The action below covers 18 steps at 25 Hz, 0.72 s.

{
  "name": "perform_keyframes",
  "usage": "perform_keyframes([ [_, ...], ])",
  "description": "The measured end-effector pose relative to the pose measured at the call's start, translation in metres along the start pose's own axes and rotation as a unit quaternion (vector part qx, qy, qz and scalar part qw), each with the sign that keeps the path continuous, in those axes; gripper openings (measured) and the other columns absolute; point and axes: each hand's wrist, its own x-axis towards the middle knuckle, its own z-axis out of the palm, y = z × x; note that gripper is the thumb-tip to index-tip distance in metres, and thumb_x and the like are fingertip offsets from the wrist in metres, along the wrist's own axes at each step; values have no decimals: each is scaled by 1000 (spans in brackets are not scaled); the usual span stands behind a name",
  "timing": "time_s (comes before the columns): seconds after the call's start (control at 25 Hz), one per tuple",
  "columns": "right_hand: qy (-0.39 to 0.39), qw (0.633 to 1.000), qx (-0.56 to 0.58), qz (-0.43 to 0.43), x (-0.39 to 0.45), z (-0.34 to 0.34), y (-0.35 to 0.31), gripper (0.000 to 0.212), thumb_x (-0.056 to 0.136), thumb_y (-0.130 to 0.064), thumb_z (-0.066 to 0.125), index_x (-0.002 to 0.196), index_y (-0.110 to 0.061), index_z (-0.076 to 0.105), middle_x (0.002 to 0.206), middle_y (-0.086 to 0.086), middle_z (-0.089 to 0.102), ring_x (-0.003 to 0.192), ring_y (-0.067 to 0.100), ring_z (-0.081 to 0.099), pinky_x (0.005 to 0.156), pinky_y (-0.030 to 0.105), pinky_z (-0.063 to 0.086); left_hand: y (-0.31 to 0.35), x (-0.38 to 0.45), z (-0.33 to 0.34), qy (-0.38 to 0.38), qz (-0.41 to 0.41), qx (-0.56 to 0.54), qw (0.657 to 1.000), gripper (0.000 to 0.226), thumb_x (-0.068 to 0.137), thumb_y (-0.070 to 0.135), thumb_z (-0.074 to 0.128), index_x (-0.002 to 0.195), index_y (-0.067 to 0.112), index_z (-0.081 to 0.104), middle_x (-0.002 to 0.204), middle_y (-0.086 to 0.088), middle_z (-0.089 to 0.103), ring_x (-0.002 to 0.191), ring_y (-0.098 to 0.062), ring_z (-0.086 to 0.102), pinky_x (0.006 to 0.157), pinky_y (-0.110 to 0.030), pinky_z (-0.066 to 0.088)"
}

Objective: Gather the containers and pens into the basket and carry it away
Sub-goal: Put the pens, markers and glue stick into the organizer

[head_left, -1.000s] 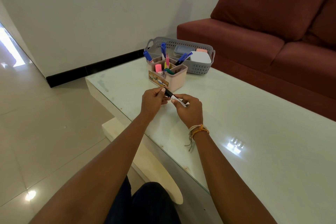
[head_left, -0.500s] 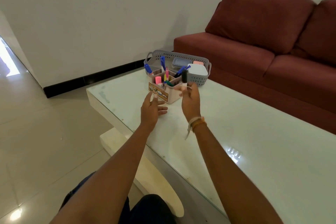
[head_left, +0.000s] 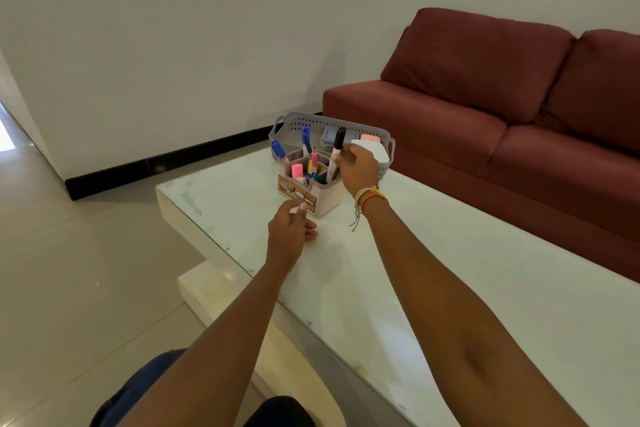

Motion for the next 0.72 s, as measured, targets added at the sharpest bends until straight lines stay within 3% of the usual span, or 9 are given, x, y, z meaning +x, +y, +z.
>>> perform_keyframes([
  [0.12,-23,998,-50,24,-7,2,10,29,88,-5,60,117,-4,66,117,16,67,110,31,60,94,31,45,1,0,0,-2,3,-4,1000,30,100,28,42,123,11,53,73,-6,68,62,-22,68,62,-29,59],
  [0.24,16,997,-25,76,-13,4,16,43,83,-2,64,125,-7,56,129,15,58,117,29,55,98,36,48,1,-1,0,-4,2,0,1000,31,100,27,43,123,9,53,74,-7,67,63,-23,67,64,-31,59],
  [0.32,15,974,81,211,-18,5,16,49,84,-10,64,129,-10,47,133,13,52,110,29,54,89,42,54,1,-1,1,-1,5,8,1000,30,100,27,43,122,9,53,74,-6,67,63,-22,68,63,-29,59],
  [0.44,-87,908,193,362,-30,12,7,60,87,-28,61,140,-18,33,134,11,47,108,33,54,73,44,53,1,-1,0,3,11,11,1000,29,100,26,42,122,10,54,72,-5,68,62,-21,68,62,-27,58],
  [0.64,-90,926,171,325,-24,27,3,54,93,-38,51,140,-17,33,131,10,52,121,36,53,98,53,48,-1,2,1,9,8,19,1000,29,101,26,42,122,11,55,74,-4,68,62,-18,68,60,-24,57],
  [0.72,-88,934,153,310,-20,28,4,49,94,-39,50,137,-18,41,132,11,55,119,34,55,98,52,49,-2,2,2,11,7,23,1000,29,101,26,41,122,11,54,75,-3,68,61,-17,67,60,-23,57],
])
